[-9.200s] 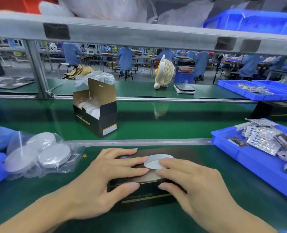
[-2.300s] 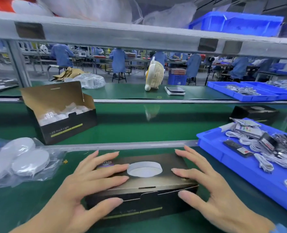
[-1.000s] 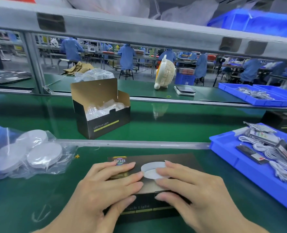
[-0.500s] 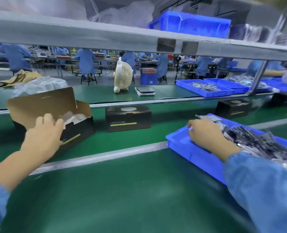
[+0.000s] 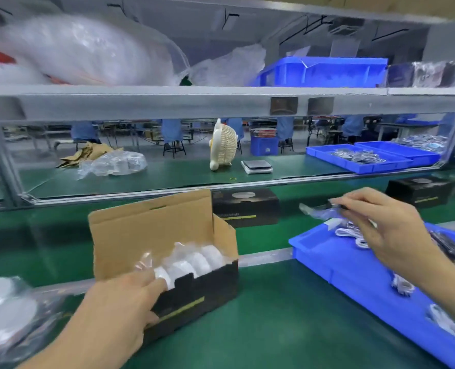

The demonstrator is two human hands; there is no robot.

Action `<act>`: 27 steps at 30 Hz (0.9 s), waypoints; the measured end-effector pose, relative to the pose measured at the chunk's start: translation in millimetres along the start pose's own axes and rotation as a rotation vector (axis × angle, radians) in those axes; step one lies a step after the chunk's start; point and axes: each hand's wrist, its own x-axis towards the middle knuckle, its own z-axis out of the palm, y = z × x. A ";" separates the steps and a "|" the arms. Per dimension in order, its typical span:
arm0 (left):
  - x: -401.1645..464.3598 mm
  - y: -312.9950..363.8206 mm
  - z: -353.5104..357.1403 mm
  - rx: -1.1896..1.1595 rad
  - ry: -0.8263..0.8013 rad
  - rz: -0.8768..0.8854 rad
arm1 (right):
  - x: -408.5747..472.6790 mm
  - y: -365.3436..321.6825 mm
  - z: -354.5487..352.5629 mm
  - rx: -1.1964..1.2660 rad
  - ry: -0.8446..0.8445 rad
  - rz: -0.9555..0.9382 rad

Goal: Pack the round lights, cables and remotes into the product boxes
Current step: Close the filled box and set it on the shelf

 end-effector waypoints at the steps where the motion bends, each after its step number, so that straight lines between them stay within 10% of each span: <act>1: -10.6 8.9 -4.6 -0.023 0.069 0.059 | -0.1 -35.4 0.7 0.064 -0.018 -0.116; 5: -39.3 66.9 0.7 -0.118 0.324 0.013 | 2.0 -149.0 35.8 0.102 -0.289 -0.434; 11: 31.1 88.9 -43.7 -0.283 -0.181 -0.473 | 29.9 -216.9 90.2 -0.091 -0.800 -0.625; 15: -8.3 79.6 -23.4 -0.125 0.483 -0.108 | 19.1 -177.3 80.6 -0.069 -0.870 -0.644; 20: 5.5 62.2 15.7 -0.002 0.357 0.125 | 23.8 -36.1 21.9 0.200 -0.147 -0.078; 23: 10.6 47.6 28.0 0.026 0.323 0.209 | 4.5 81.8 -8.1 -0.387 -0.471 0.436; 27: 9.9 44.9 28.5 0.039 0.328 0.221 | -54.9 147.5 -2.3 -0.905 -0.742 0.437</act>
